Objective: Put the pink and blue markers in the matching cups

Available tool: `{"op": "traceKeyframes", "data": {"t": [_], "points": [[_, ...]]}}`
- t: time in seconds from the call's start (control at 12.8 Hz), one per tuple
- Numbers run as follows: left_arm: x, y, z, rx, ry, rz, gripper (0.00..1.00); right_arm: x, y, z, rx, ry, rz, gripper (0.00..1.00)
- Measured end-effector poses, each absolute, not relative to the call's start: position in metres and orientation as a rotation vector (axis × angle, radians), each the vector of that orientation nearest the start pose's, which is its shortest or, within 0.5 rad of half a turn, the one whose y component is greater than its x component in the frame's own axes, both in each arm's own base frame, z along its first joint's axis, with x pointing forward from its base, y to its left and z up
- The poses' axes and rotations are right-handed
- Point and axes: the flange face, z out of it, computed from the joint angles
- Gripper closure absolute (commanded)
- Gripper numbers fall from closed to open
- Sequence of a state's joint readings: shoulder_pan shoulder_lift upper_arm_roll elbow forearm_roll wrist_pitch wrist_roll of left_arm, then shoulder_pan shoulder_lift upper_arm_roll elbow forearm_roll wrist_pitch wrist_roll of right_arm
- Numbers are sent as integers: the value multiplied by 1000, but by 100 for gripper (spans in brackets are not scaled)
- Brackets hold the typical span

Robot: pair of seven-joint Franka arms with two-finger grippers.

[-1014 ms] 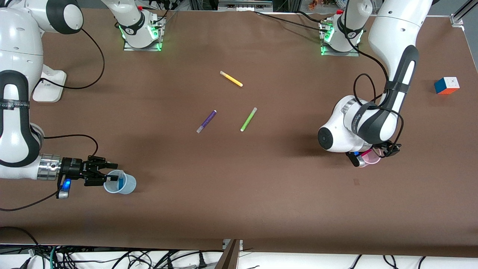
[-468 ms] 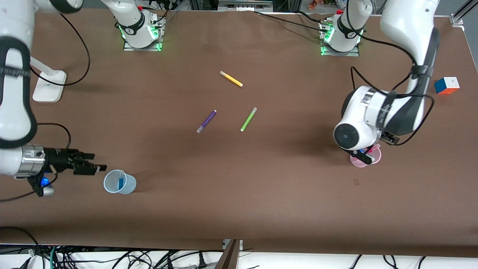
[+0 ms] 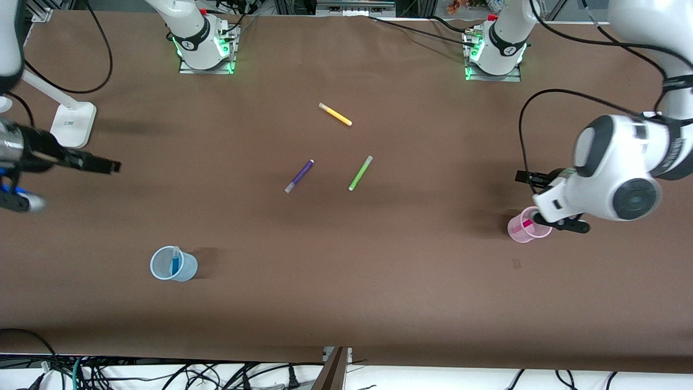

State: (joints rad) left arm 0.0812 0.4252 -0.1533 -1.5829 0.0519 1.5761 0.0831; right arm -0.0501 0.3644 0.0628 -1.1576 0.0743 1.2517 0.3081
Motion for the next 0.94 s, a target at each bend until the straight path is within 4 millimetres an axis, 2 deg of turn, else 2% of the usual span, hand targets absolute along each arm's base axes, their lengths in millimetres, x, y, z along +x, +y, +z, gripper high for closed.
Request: {"op": "traceKeyframes", "data": {"t": [0.16,0.31,0.47,0.62,0.7,0.78,0.94], "points": [[625,-24,405,-3113,234,541,0,611,11,586,-3055,430,440,0],[624,-24,454,-3128,231,347,0,609,20,580,-3070,409,459,0],[614,-20,508,-3123,201,176,0,609,31,575,-3091,382,473,0],[597,-3,561,-3109,125,16,0,608,34,574,-3094,376,477,0],[585,-1,575,-3107,78,-28,0,608,33,574,-3094,377,478,0],[577,-3,581,-3107,15,-77,0,608,33,574,-3094,376,478,0],[568,-11,580,-3109,-81,-131,0,608,35,574,-3095,372,478,0]]}}
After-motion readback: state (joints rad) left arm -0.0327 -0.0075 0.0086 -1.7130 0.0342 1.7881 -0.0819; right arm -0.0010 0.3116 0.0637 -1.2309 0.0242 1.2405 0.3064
